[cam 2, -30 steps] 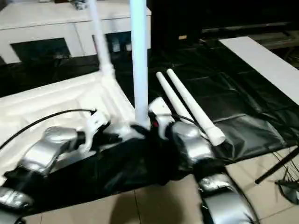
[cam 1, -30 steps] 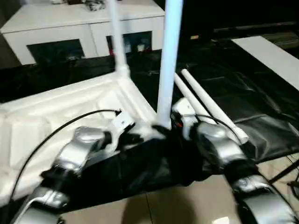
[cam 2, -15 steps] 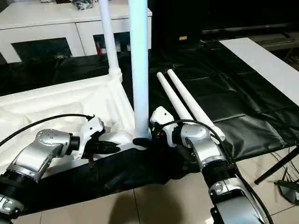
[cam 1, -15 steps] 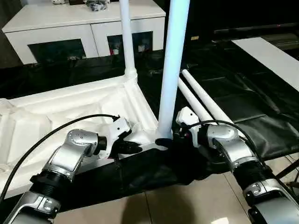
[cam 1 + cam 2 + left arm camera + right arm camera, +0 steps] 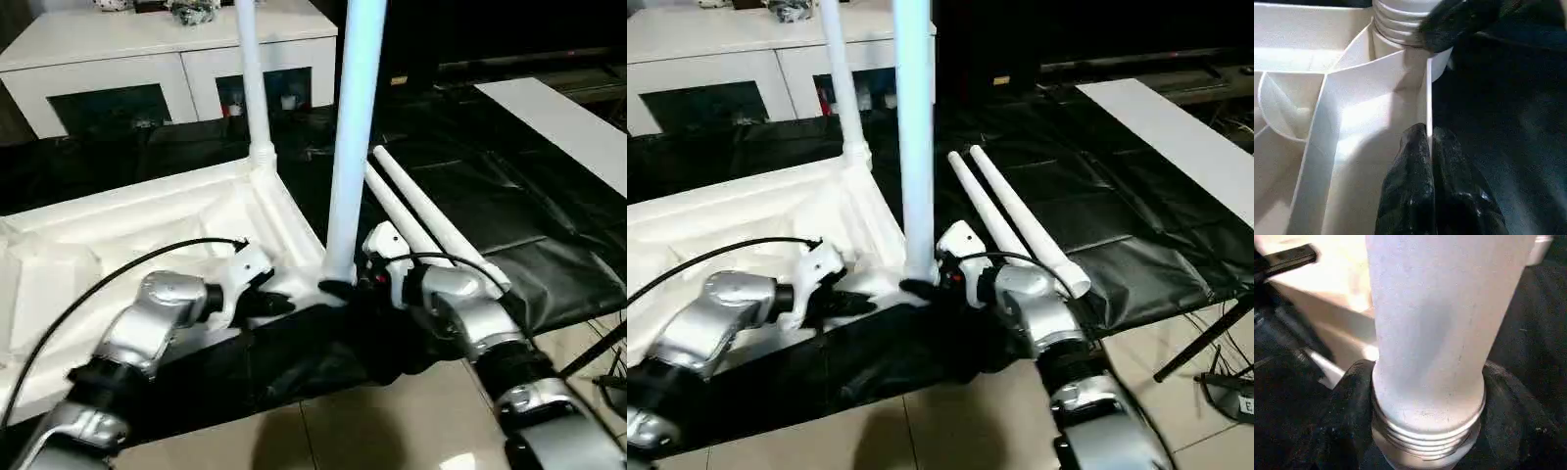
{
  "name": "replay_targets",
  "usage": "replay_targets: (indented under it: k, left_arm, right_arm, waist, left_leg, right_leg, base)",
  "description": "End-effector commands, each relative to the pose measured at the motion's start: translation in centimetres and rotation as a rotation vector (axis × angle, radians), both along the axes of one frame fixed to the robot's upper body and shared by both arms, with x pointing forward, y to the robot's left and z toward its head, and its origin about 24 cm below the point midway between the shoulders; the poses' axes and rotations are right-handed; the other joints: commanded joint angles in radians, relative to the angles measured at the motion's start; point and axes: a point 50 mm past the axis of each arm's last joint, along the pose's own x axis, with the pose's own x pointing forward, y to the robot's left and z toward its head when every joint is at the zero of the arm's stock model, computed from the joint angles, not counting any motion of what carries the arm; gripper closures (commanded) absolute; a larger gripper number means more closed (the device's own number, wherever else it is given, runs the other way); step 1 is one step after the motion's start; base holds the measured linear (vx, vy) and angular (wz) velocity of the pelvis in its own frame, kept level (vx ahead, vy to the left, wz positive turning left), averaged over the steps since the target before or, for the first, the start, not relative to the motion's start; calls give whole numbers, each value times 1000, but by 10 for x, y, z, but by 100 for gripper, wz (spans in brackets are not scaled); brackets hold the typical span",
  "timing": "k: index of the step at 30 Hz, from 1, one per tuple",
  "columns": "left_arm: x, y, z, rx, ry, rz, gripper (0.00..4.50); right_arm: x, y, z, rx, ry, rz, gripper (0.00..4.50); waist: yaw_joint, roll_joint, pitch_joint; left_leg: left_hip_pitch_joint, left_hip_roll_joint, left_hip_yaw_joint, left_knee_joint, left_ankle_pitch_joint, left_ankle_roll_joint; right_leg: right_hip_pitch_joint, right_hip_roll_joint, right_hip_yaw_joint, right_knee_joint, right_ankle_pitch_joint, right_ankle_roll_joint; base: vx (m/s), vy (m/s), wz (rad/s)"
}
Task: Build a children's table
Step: Rotate leg to tighten
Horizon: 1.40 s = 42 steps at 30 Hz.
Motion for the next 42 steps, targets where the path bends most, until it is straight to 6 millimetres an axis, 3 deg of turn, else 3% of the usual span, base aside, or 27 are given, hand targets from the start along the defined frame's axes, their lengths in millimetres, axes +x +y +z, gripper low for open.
replay_targets:
  k: [1,11,12,13,21,25,30,34,36,39,42]
  left_arm:
    - [-2,-13,-6,-28,13,-20,450]
    - [14,-18,-1,-2,-115,59,450]
    - [16,-19,1,-13,-128,59,450]
    - [17,-20,3,-20,-137,58,450]
    - [31,-23,12,-23,-275,79,450]
    - [46,-30,23,-64,-412,187,450]
    - [57,-36,31,-58,-524,269,450]
    - [62,-37,31,-38,-568,307,450]
    - [65,-36,33,-77,-524,319,394]
    - [69,-30,39,-77,-557,373,370]
    - [76,-22,49,-65,-633,451,346]
  right_arm:
    - [-2,3,-9,-6,36,-56,182]
    - [10,1,-6,28,18,-288,182]
    - [12,-2,-4,52,8,-318,126]
    - [12,-4,-1,74,7,-324,112]
    - [12,-21,7,50,-64,-417,92]
    - [5,-28,10,79,-72,-429,92]
    - [-3,-27,3,59,-56,-426,92]
    - [-5,-26,4,65,-48,-426,92]
    - [-6,-25,5,66,-53,-424,81]
    - [-6,-25,6,65,-54,-422,81]
    - [-6,-23,7,64,-55,-420,81]
  waist:
    - [2,-4,-54]
    - [2,0,-56]
    - [3,4,-57]
    - [4,3,-58]
    - [21,-1,-62]
    - [31,-6,-62]
    - [26,-3,-66]
    - [22,-3,-71]
    - [25,-2,-74]
    - [30,-1,-77]
    - [31,-4,-69]
  left_leg:
    - [6,15,1,-70,-130,50]
    - [6,14,-1,-72,-138,34]
    - [7,14,0,-71,-136,34]
    - [7,13,1,-69,-133,36]
    - [6,12,2,-63,-67,64]
    - [3,11,0,-61,-59,71]
    - [-2,6,-1,-58,-46,76]
    - [-6,5,-3,-50,8,108]
    - [-6,5,-2,-46,38,130]
    - [-8,8,-2,-39,62,150]
    - [-7,10,-2,-44,7,141]
  right_leg:
    - [54,-51,32,-69,-12,-277]
    - [54,-51,34,-71,-20,-260]
    - [53,-50,34,-70,-6,-261]
    - [55,-50,35,-69,8,-263]
    - [56,-51,34,-62,87,-262]
    - [60,-49,34,-63,98,-228]
    - [63,-49,33,-62,123,-233]
    - [65,-47,31,-52,215,-253]
    - [62,-49,30,-46,259,-262]
    - [59,-48,28,-39,314,-287]
    - [57,-50,27,-46,226,-282]
  base:
    - [0,0,0]
    - [0,0,0]
    - [0,0,0]
    - [0,0,0]
    - [0,0,0]
    - [0,0,0]
    - [0,0,0]
    - [0,0,0]
    - [0,0,0]
    - [0,0,0]
    - [0,0,0]
